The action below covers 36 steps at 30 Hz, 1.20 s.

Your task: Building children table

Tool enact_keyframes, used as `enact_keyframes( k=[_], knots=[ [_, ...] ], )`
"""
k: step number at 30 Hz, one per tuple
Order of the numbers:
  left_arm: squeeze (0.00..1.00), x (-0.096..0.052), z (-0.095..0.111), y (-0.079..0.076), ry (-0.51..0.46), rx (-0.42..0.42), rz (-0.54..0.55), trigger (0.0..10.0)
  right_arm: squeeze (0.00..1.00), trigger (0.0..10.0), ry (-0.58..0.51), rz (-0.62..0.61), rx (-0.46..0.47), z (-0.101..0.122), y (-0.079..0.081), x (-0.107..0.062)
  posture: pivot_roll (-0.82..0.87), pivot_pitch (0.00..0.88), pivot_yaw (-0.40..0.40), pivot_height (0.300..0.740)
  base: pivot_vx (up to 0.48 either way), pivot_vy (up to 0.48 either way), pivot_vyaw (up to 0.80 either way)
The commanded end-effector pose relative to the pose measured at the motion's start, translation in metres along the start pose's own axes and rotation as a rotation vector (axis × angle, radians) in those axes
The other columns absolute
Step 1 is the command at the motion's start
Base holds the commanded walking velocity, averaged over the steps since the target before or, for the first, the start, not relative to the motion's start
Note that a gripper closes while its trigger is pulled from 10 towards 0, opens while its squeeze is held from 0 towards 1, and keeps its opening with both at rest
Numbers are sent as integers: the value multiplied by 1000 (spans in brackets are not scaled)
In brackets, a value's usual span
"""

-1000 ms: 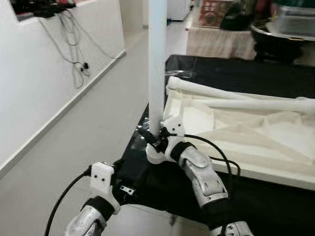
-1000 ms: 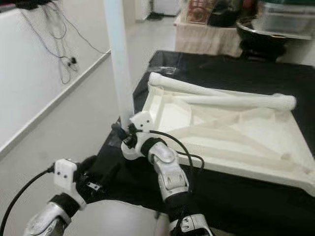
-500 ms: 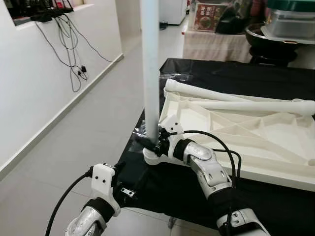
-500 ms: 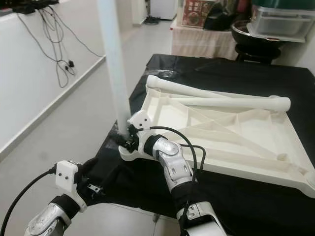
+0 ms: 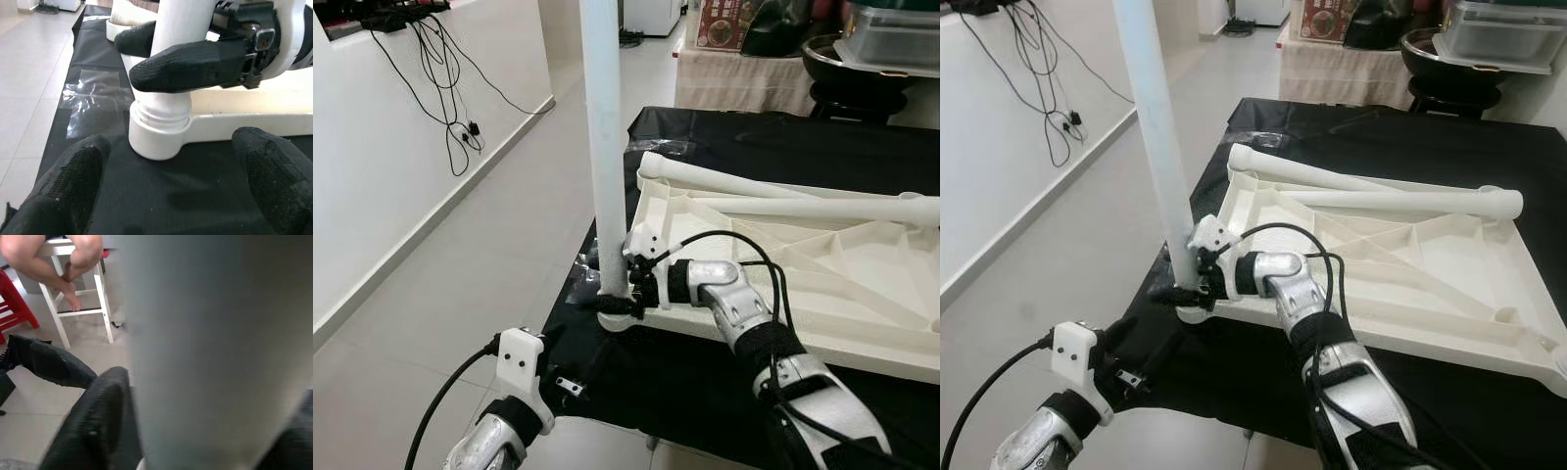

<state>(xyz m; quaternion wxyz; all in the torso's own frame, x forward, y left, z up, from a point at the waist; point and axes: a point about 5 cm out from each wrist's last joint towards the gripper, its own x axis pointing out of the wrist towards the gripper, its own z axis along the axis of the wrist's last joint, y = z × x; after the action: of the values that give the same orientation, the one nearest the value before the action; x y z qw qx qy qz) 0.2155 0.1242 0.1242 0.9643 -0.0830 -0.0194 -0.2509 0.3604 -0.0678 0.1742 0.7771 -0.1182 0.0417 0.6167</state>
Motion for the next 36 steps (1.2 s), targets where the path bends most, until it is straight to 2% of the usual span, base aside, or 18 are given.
enact_keyframes(
  k=[1,9,15,16,17,18,19,20,21,22,23,24,25,30,31,34,35,36],
  knots=[
    [0,-4,-3,0,29,7,5,10000,0,0,16,81,23,-4,6,4,147,131,10,740,0,0,0],
    [0,-8,-2,-3,34,1,4,10000,0,0,11,120,23,-2,-2,-6,146,146,13,740,0,0,0],
    [0,-8,-2,-4,36,-6,3,10000,0,0,-5,44,8,-7,-5,-14,116,157,19,740,0,0,0],
    [0,-8,-1,-4,35,-9,2,10000,0,0,-12,-57,-9,-9,-9,-19,102,164,16,740,0,0,0],
    [0,-8,-1,-4,35,-9,2,10000,0,0,-12,-57,-9,-9,-9,-19,102,164,16,740,0,0,0],
    [0,-9,-1,-4,35,-11,2,10000,0,0,-25,-230,8,-11,-16,-25,92,167,8,740,0,0,0],
    [0,-9,-1,-4,35,-11,2,10000,0,0,-25,-230,8,-11,-16,-25,92,167,8,740,0,0,0],
    [0,-9,-1,-3,35,-12,2,10000,0,0,-57,-587,108,-20,-17,-26,88,163,3,740,0,0,0],
    [0,-9,-1,-3,36,-13,2,10000,0,0,-56,-848,192,-30,-15,-34,88,163,3,740,0,0,0],
    [0,-9,0,-1,35,-17,2,10000,0,0,-44,-886,230,-39,8,-28,74,188,30,740,0,0,0],
    [0,-9,1,1,34,-21,2,10000,0,0,-45,-869,243,-42,26,-23,74,188,30,740,0,0,0],
    [0,-9,1,1,34,-21,2,10000,0,0,-45,-869,243,-42,26,-23,74,188,30,740,0,0,0],
    [0,-8,0,3,34,-29,6,10000,0,0,-73,-764,233,-42,38,-11,54,162,34,740,0,0,0],
    [0,-6,-1,5,40,-20,-7,10000,0,0,-84,-764,221,-38,28,-8,65,148,34,740,0,0,0],
    [0,-3,-1,4,43,-3,-20,10000,0,0,-87,-717,189,-32,21,1,75,127,28,740,0,0,0],
    [0,-3,-2,4,43,1,-18,10000,0,0,-85,-702,180,-30,20,4,75,127,28,740,0,0,0],
    [0,-2,-2,5,38,2,-8,10000,0,10000,-99,-658,160,-24,17,7,75,120,27,740,0,0,0],
    [0,-2,-2,6,35,1,0,10000,0,10000,-126,-600,158,-15,17,9,76,113,26,740,0,0,0]
  ],
)
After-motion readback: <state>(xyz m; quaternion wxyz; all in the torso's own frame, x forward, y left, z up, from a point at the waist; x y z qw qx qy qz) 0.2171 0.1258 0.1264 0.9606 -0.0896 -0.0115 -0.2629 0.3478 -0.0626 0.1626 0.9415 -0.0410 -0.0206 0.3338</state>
